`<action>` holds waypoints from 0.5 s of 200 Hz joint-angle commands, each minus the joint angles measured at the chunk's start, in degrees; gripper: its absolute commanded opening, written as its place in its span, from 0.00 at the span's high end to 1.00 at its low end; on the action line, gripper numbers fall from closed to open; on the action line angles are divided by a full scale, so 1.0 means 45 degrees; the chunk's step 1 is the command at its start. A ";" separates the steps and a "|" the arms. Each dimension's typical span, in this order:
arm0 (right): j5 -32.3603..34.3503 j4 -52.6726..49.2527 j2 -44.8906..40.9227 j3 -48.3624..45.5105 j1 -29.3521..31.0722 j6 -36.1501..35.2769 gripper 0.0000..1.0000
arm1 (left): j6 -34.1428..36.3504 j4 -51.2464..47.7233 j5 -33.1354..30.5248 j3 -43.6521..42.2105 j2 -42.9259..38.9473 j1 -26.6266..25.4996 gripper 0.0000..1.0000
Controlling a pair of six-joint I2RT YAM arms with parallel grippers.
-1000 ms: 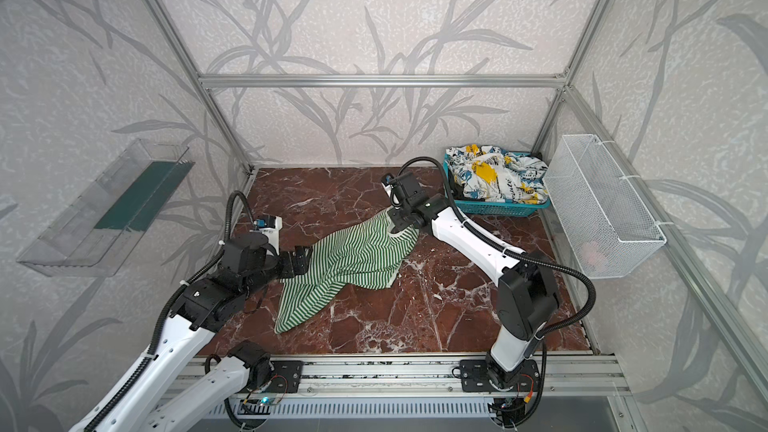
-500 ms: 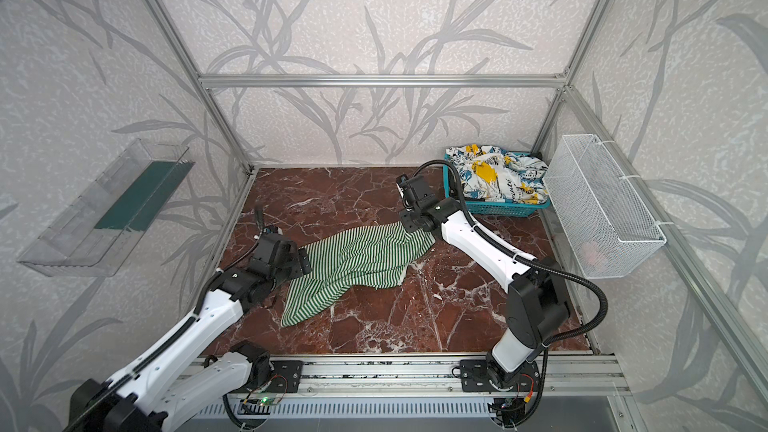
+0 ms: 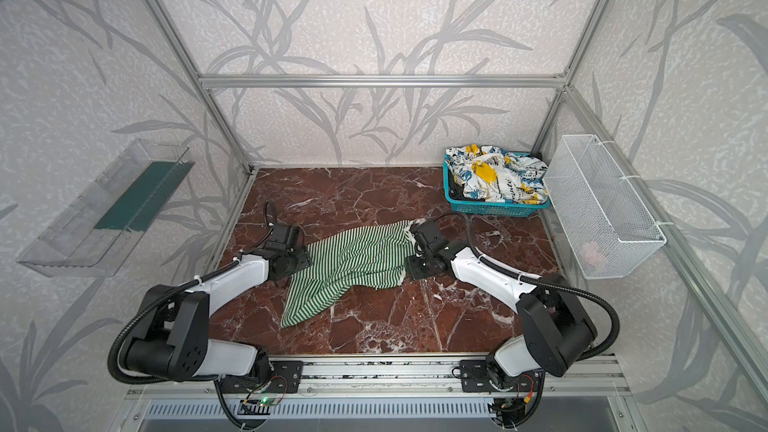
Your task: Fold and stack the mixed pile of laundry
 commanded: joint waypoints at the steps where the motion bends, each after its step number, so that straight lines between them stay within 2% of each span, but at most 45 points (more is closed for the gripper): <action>1: -0.0737 0.1443 0.0732 0.0060 0.0271 0.0977 0.40 | -0.0115 0.0482 0.0729 0.0591 0.0507 0.0112 0.33; 23: -0.0585 0.1671 0.1693 0.0315 0.0284 0.1271 0.44 | -0.0043 0.0376 0.1069 0.0892 0.1065 0.0299 0.43; 48: -0.0582 0.2104 0.2629 0.0509 0.0291 0.1719 0.51 | -0.0098 0.0382 0.1610 0.1062 0.1588 0.0755 0.62; 80: -0.0296 0.1783 0.2939 0.0985 0.0293 0.1602 0.84 | -0.0059 0.0377 0.2270 0.1336 0.1808 0.1344 0.87; 100: 0.0392 0.0688 0.2052 0.1435 0.0299 0.1099 0.96 | 0.0110 0.0064 0.2300 0.1678 0.1712 0.1622 0.98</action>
